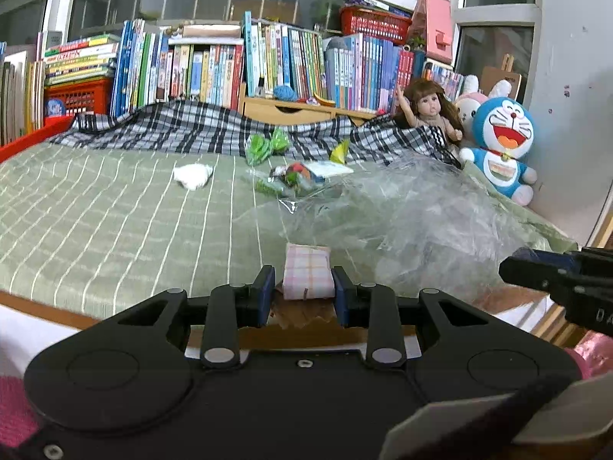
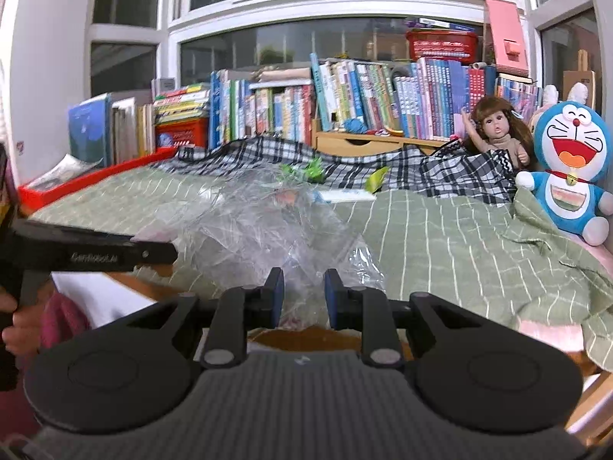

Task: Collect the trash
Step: 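Carry the pink packet and clear plastic bag down to the trash bag, then open both grippers to drop the packet and plastic bag into the bag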

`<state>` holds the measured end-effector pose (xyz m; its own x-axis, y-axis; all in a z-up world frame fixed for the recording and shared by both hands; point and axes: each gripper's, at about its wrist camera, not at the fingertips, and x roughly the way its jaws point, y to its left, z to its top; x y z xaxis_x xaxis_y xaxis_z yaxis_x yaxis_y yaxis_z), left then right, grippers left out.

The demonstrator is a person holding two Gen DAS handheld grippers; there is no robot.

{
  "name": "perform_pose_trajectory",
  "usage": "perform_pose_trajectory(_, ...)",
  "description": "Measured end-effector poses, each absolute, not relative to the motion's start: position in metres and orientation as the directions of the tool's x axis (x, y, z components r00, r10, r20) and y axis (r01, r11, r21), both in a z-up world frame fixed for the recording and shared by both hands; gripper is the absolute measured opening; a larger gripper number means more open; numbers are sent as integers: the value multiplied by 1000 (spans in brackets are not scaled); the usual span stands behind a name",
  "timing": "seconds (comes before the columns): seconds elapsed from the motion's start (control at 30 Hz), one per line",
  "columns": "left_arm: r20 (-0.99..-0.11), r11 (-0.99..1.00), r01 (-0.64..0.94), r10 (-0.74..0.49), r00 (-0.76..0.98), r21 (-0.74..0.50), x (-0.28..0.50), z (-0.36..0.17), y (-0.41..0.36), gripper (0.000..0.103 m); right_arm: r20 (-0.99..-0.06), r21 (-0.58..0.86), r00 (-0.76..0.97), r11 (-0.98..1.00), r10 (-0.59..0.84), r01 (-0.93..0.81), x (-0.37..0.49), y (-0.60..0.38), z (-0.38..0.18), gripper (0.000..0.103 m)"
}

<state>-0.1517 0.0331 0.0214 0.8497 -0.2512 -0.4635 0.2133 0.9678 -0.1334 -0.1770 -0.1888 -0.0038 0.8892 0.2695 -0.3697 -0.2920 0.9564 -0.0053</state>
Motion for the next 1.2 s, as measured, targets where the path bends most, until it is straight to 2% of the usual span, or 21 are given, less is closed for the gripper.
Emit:
perform_pose_trajectory(0.3,-551,969,217,-246,798,-118,-172,-7,37,30,-463,0,848,957,258,-291,-189,-188,-25,27)
perform_pose_trajectory(0.47,-658,965,224,-256,708,-134,-172,-39,33,30,-530,-12,813,957,240,-290,-192,-186,-43,27)
perform_pose_trajectory(0.77,-800,971,191,-228,554,-145,-163,-96,28,30,-657,-9,726,960,205,-280,-187,-178,-79,27)
perform_pose_trajectory(0.97,-833,976,179,-198,517,-121,-160,-116,24,30,-725,5,660,959,197,-282,-180,-173,-101,26)
perform_pose_trajectory(1.2,-838,977,182,-188,513,-108,-153,-119,20,30,-756,16,624,958,199,-286,-172,-170,-111,27)
